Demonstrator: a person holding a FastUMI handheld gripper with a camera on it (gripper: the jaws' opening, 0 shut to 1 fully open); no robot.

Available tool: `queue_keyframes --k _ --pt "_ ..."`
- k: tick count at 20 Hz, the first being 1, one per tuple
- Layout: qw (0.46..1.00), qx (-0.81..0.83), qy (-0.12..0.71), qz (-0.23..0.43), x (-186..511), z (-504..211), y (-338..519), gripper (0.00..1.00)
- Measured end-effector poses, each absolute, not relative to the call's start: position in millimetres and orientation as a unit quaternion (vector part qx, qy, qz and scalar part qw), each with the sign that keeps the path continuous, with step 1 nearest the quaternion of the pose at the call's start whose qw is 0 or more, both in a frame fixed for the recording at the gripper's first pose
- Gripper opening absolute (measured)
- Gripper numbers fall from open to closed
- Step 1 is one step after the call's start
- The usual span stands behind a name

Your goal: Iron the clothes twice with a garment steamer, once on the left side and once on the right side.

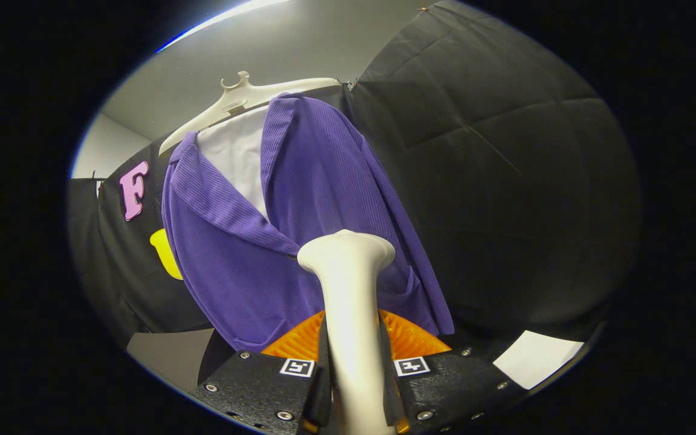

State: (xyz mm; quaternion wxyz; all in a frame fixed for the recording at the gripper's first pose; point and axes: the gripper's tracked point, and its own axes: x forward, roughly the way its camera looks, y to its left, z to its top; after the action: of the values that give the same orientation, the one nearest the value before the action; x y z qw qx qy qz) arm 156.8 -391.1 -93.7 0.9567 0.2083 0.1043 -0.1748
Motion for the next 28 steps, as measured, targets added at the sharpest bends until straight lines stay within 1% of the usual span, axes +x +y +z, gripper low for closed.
queue_keyframes --k 7,16,24,28 --pt "0.948 0.211 0.15 -0.187 140.1 -146.5 -384.3 0.33" --pt "0.934 0.21 0.219 -0.187 123.4 -217.9 -374.2 0.34" --pt "0.932 0.196 0.27 -0.143 96.4 -253.2 -331.9 0.34" --pt "0.936 0.203 0.263 -0.111 72.7 -244.1 -308.3 0.34"
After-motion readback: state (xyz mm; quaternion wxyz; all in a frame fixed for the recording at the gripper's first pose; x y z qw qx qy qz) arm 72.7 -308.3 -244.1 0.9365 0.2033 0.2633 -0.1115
